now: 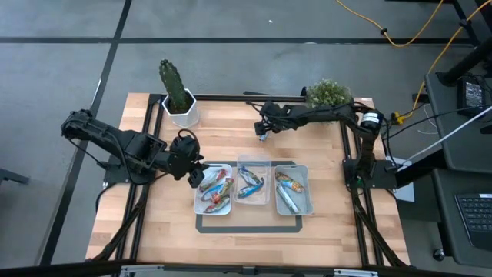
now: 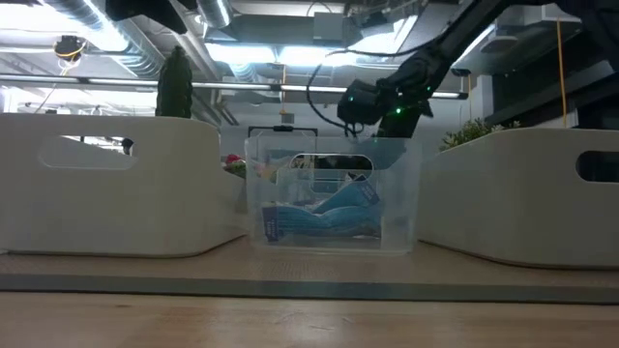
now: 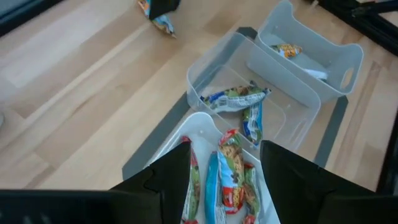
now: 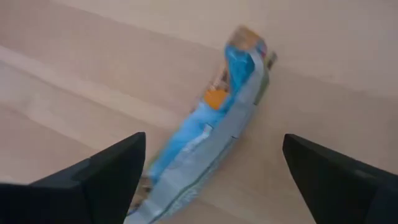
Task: Pick and place Granola Bars by type
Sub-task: Put the yellow granola bar into the gray bin
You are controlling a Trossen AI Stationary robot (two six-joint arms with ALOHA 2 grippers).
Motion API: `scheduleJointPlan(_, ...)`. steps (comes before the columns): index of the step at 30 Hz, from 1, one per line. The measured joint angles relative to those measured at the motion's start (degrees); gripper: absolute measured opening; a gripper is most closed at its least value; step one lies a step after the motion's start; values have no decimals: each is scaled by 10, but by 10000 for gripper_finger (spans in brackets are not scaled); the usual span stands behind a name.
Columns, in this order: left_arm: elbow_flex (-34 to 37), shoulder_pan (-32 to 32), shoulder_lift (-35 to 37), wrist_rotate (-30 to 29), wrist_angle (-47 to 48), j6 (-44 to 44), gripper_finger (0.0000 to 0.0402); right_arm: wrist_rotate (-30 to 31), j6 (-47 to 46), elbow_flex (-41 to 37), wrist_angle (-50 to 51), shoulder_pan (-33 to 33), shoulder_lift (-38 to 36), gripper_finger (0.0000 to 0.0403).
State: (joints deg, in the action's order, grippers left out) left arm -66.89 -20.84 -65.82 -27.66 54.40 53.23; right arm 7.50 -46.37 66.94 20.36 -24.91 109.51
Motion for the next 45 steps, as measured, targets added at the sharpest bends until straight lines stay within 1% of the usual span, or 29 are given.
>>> scheduleJointPlan(4, 0, 0, 0, -10, -2, 1, 182, -2, 0, 0, 5, 0, 14, 362)
scheduleJointPlan(8, 0, 0, 0, -13, -3, 2, 182, 1, 1, 1, 16, 0, 17, 322)
scheduleJointPlan(12, 0, 0, 0, -24, -3, 5, 182, 3, 17, 1, 23, -1, 17, 250)
scheduleJointPlan(17, 0, 0, 0, -35, -5, 9, 182, -2, 27, 1, 25, 0, 17, 132)
scheduleJointPlan(20, 0, 0, 0, -40, -5, 10, 182, -21, 45, 1, 18, 0, 17, 67)
scheduleJointPlan(22, 0, 0, 0, -40, -5, 10, 182, -47, 65, 1, 9, 0, 17, 42)
scheduleJointPlan(25, 0, 0, 0, -43, -4, 10, 182, -118, 101, 8, 9, 0, 16, 41)
scheduleJointPlan(28, 0, 0, 0, -44, -4, 10, 182, -157, 136, 32, 24, 2, 7, 40)
scheduleJointPlan(29, 0, 0, 0, -45, -5, 10, 182, -161, 146, 40, 34, 4, 0, 39)
scheduleJointPlan(33, 0, 0, -1, -46, -6, 10, 182, -152, 205, 73, 94, 16, -29, 40)
scheduleJointPlan(36, 0, 0, -1, -51, -6, 10, 182, -148, 253, 92, 116, 27, -71, 42)
scheduleJointPlan(41, 0, 0, -1, -59, -6, 11, 182, -145, 309, 98, 124, 48, -164, 37)
scheduleJointPlan(45, 0, 0, -1, -65, -6, 13, 182, -111, 342, 99, 138, 68, -252, 42)
